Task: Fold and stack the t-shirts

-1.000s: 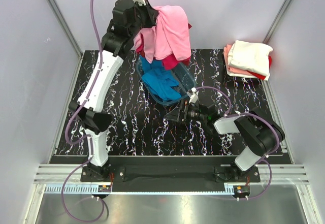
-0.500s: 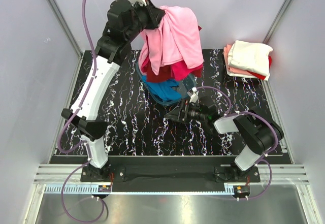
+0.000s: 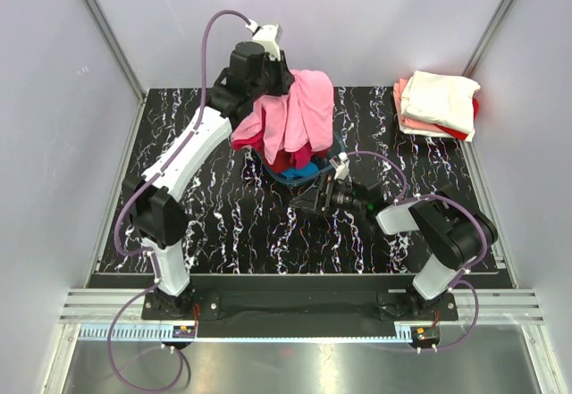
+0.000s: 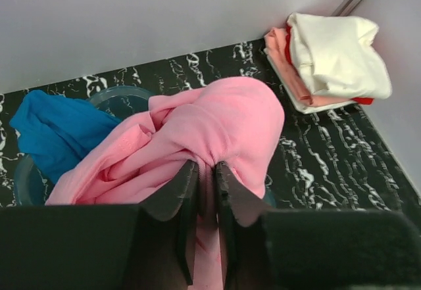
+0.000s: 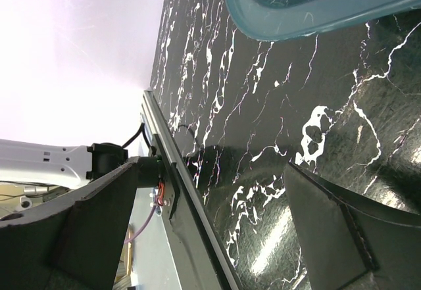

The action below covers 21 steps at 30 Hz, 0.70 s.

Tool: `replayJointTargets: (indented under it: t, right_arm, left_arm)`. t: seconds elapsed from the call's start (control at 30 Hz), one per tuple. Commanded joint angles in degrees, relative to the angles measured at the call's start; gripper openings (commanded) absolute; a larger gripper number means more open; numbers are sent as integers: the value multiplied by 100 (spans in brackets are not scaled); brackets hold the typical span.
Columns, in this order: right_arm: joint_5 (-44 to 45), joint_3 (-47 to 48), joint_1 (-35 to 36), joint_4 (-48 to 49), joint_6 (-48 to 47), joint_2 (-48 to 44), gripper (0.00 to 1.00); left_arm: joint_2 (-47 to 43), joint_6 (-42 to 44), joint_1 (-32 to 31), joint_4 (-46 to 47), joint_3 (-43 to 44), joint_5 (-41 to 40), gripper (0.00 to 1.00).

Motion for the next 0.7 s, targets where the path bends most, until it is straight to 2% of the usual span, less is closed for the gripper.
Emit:
replayJointTargets:
  t: [0.0,0.17,0.2,0.33,0.4,0.5,0.57,0.67]
  right_arm:
    - [-119,76,-57,390,40,41,99]
    - [-181,76,-66,469,84,93,99]
    - [-190,76,-66,487,92,102,100]
    - [-225,58,-93,548,145,137,100]
    - [-251,58,-101,566,145,146,100]
    - [-286,67,-110,627,189,190,100]
    - [-330,76,-110,689,224,243,100]
    - [-374,85,-119,750,259,296,100]
  left_arm:
    - [210,322,3,829,-8,-471,22]
    - [1104,489,47,161,403,-245,31]
    - [1238,524,56,-93,631,34,38]
    - [1687,577,65,-692,984,-76,48]
    - [1757,559,135,-876,993,-330,57]
    - [1565,481,336,-808,766,-585,61]
    - [1346,288,512,-659,599,-666,74]
    - [1353,-45,1065,-596,571,-693,83]
